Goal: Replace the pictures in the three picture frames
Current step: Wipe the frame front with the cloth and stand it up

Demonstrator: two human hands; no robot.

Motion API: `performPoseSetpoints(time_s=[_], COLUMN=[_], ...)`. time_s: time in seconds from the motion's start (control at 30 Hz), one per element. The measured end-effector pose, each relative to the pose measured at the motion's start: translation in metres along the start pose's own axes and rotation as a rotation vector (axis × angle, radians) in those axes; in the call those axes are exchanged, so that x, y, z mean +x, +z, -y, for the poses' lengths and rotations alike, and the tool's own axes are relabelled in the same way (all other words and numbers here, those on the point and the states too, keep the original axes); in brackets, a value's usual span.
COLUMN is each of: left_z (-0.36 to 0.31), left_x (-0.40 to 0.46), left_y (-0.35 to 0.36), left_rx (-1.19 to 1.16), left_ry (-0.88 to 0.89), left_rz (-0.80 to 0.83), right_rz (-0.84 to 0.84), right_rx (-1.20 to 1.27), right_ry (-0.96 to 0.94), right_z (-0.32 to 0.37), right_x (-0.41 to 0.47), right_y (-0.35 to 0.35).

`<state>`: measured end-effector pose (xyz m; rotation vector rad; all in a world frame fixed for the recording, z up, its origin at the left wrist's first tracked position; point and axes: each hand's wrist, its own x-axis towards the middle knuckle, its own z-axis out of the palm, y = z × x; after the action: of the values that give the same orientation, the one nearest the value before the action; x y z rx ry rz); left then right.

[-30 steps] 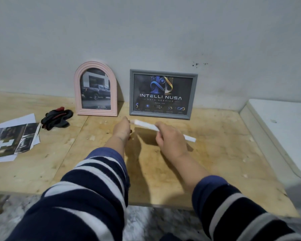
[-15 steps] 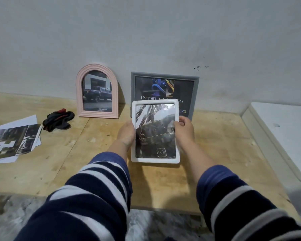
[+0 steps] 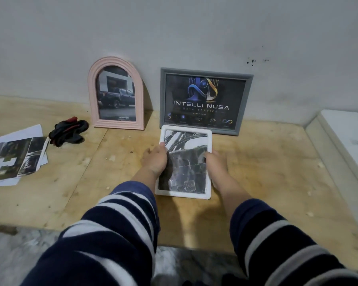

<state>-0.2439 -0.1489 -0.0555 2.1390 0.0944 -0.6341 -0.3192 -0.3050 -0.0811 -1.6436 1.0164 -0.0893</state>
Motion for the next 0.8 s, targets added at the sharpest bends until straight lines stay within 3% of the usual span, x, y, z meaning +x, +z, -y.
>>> performPoseSetpoints(time_s=[0.2, 0.37, 0.57, 0.7, 0.8], left_z=[0.012, 0.02, 0.024, 0.028, 0.038], left_x=[0.01, 0.018, 0.022, 0.023, 0.022], left_y=[0.005, 0.006, 0.003, -0.014, -0.041], left_rx=[0.321, 0.398, 0.465, 0.625, 0.718], left_ry=[0.035, 0.037, 0.041, 0.164, 0.22], left_rz=[0.024, 0.04, 0.076, 0.011, -0.064], right_rz=[-0.048, -0.07, -0.114, -0.172, -0.126], right_rx=[-0.19, -0.2, -0.393, -0.621, -0.762], right_ry=[0.018, 0.025, 0.016, -0.039, -0.163], right_z=[0.0, -0.004, 0.001, 0.013, 0.026], right_x=[-0.005, -0.002, -0.001, -0.014, -0.026], right_y=[0.005, 0.013, 0.015, 0.027, 0.044])
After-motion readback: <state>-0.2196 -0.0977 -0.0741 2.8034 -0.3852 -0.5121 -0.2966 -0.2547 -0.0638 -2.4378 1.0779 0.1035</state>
